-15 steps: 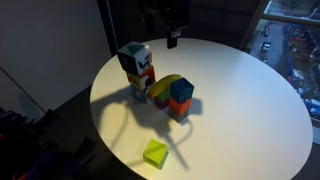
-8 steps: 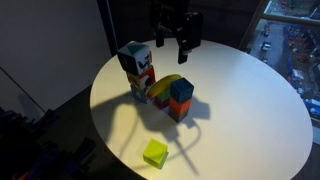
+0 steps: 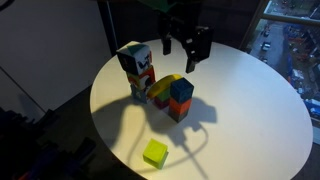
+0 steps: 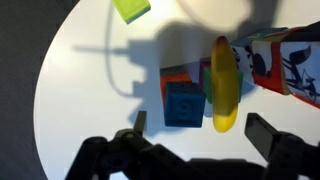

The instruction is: Remove the blue block from the orange block top and put it on the block with an image of a green triangle

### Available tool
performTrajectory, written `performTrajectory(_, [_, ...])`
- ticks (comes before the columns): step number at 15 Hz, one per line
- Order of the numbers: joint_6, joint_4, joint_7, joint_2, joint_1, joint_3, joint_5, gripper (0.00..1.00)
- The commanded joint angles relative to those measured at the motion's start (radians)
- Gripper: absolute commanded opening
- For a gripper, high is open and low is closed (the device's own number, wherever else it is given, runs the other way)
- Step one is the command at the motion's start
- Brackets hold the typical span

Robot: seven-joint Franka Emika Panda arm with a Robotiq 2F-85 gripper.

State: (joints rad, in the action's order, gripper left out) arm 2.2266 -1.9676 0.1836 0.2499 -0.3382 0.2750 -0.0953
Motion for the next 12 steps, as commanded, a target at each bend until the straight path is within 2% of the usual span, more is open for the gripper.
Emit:
performTrajectory(1, [-0.002, 0.005, -0.001, 0.004, -0.006, -0.005, 0.002, 1.00])
performTrajectory(8, [-0.002, 0.008, -0.001, 0.006, -0.006, -0.006, 0.002, 1.00])
performTrajectory(12, [-0.010, 0.048, -0.005, 0.057, -0.010, -0.010, -0.010, 1.00])
